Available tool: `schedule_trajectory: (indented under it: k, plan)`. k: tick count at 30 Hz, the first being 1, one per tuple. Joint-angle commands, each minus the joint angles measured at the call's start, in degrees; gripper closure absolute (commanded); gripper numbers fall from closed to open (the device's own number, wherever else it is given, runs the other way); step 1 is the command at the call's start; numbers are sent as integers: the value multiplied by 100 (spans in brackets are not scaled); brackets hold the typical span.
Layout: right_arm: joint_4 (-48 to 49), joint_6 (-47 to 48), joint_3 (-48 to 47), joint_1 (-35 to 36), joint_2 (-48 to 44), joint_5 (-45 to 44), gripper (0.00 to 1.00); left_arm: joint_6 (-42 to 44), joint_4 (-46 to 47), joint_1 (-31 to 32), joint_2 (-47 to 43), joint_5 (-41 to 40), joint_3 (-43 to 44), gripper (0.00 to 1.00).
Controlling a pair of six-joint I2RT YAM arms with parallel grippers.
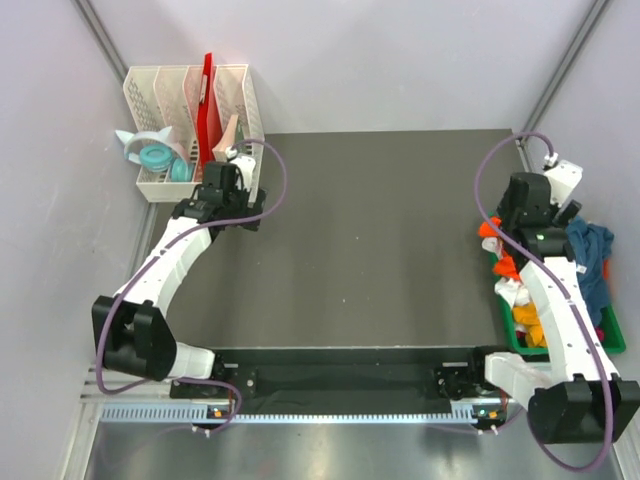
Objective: Fold and stack the t-shirts
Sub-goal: Grab the tshirt from the pile
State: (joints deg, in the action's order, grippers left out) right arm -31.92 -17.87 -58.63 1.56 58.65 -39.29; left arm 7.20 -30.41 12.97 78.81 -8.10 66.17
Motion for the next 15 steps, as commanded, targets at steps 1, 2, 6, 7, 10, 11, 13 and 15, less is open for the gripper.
schedule_trajectory:
  k: [1,2,6,7,10,11,13,15]
  plan:
    - [-367,-594,106,-551,-258,18,30,-167,281,-286,12,414,-192,2]
    - [-376,-665,115,-674,-275,26,33,-106,334,-304,-23,423,-245,2]
    - [-507,-779,-77,-973,-171,175,33,9,422,-357,-128,537,-447,2]
    - [-517,-753,-157,-1078,-144,193,32,18,431,-374,-146,563,-473,2]
    - [-578,-648,-604,-1132,119,141,31,27,475,-409,-164,677,-579,2]
    - [-613,-630,-745,-1158,320,132,31,-8,484,-418,-155,721,-597,2]
    - [-762,-708,-1097,-1298,550,193,31,-52,528,-444,-129,774,-632,2]
    - [-903,-823,-1186,-1386,831,333,31,-166,606,-453,-94,949,-658,2]
